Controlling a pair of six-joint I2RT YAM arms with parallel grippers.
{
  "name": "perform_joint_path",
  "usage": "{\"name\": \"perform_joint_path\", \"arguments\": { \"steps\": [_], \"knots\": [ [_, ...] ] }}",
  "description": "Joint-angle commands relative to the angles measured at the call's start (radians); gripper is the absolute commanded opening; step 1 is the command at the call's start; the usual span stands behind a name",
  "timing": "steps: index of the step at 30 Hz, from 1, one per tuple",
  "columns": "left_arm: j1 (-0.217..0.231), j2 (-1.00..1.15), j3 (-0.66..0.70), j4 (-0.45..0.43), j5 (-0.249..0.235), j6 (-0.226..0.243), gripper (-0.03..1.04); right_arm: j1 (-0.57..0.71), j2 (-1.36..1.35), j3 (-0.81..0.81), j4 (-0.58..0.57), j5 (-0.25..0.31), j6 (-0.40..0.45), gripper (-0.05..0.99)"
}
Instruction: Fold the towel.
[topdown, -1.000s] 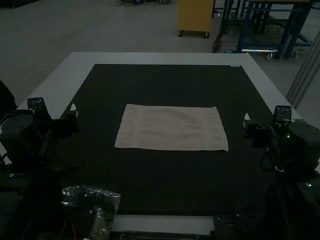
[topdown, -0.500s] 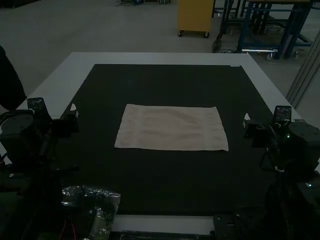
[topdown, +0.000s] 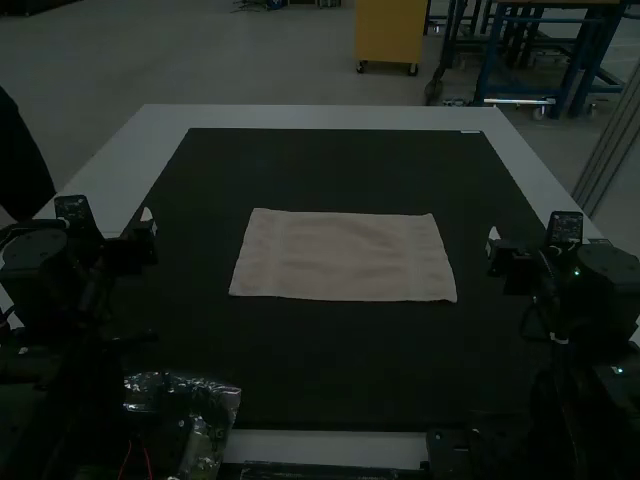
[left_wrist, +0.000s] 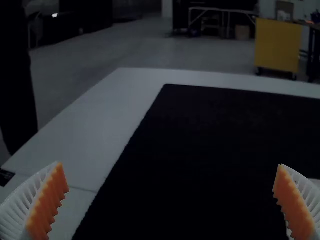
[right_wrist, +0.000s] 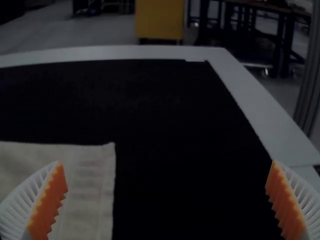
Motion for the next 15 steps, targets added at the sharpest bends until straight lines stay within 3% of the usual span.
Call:
{"name": "perform_joint_path", "arguments": {
  "steps": [1,3,8,13,15],
  "knots": [
    [0.011,-0.007,-0.006,0.004,-0.009,-0.014,0.97,-0.012,-0.010,-0.006,0.005,-0.007,0.010,0.91],
    [0.006,-0.007,-0.006,-0.013,-0.009,-0.066,0.97,-0.012,-0.010,-0.006,0.006,-0.008,0.010,0.91],
    [0.012,-0.007,-0.006,-0.022,-0.011,-0.109,0.97,-0.006,-0.010,-0.006,0.005,-0.014,0.013,0.91],
    [0.016,-0.007,-0.006,-0.018,-0.011,-0.106,0.97,-0.007,-0.010,-0.006,0.005,-0.014,0.011,0.91],
    [0.016,-0.007,-0.006,-0.007,-0.011,-0.074,0.97,-0.007,-0.010,-0.006,0.006,-0.016,-0.005,0.91]
  ]
}}
